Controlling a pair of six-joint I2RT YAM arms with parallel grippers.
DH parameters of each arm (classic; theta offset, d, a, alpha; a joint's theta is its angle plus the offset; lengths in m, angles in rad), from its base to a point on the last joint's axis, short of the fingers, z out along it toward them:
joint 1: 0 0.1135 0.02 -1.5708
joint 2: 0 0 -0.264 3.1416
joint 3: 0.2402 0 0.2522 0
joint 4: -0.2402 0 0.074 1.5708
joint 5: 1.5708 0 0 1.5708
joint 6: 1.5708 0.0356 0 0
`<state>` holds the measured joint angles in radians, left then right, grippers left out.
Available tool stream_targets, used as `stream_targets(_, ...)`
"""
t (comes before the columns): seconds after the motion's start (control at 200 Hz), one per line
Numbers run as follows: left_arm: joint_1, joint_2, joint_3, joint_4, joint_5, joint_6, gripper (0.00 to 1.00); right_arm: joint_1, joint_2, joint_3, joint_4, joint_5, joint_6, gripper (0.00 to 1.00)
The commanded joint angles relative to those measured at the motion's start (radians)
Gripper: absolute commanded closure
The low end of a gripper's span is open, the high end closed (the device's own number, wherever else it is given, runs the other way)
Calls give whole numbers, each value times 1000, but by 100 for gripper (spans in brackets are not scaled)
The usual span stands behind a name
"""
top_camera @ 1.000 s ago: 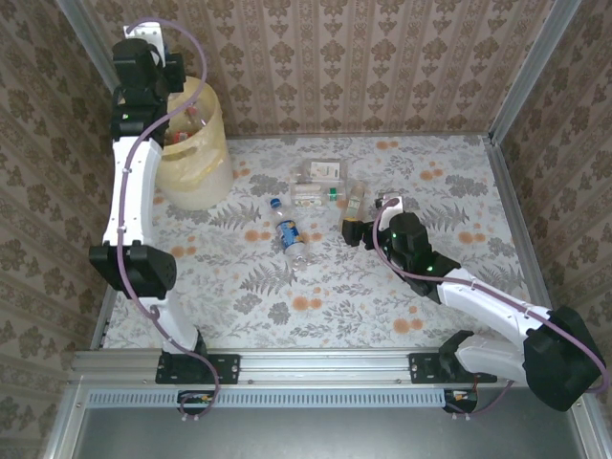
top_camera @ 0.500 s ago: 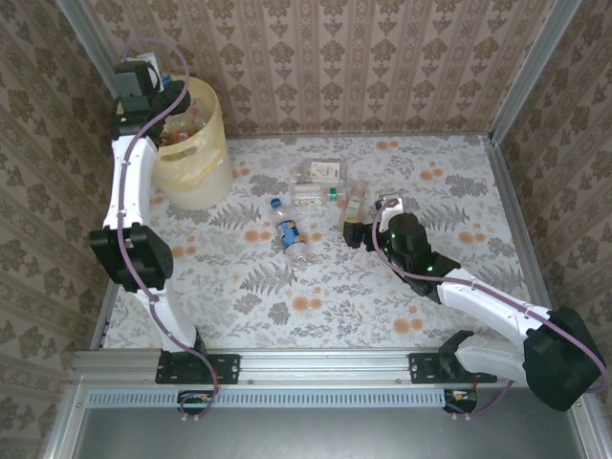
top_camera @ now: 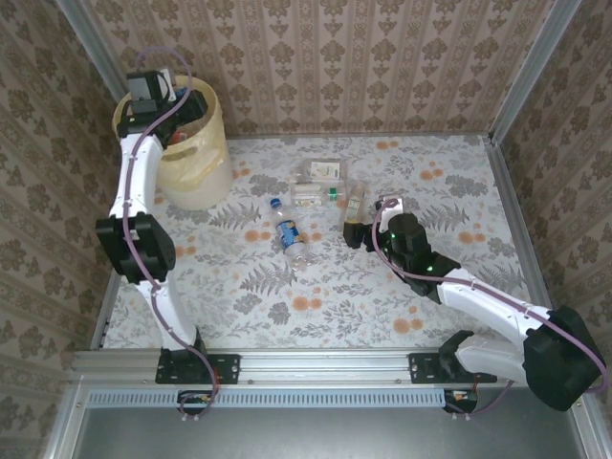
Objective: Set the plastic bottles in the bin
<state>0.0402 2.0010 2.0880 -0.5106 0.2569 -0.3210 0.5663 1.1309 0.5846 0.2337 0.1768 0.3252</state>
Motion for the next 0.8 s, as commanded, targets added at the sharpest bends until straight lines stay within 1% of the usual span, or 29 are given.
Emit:
stream_targets(0.0, 4, 4, 60, -20, 84, -44, 24, -5, 6, 11, -14, 11, 17, 0)
stream_targets(0.06, 3, 2, 64, -17, 108, -56, 21, -5, 7, 11, -14, 11, 19, 0)
stream_targets(0.195, 4, -14, 64, -7, 156, -90, 19, -5, 7, 9, -16, 12, 18, 0)
stream_targets(0.43, -3, -76, 34, 18, 162, -116, 12, -6, 16, 12, -12, 11, 13, 0)
stream_targets(0.595, -37, -137, -1, 22, 110, -91, 6, -6, 26, 16, -8, 16, 26, 0)
stream_targets(0.715, -79, -186, -25, 24, 32, -52, 0, -7, 31, 14, -10, 60, 54, 0)
stream_targets(0.795, -118, -217, -40, 27, -15, -19, 0, -9, 33, 10, -10, 97, 81, 0)
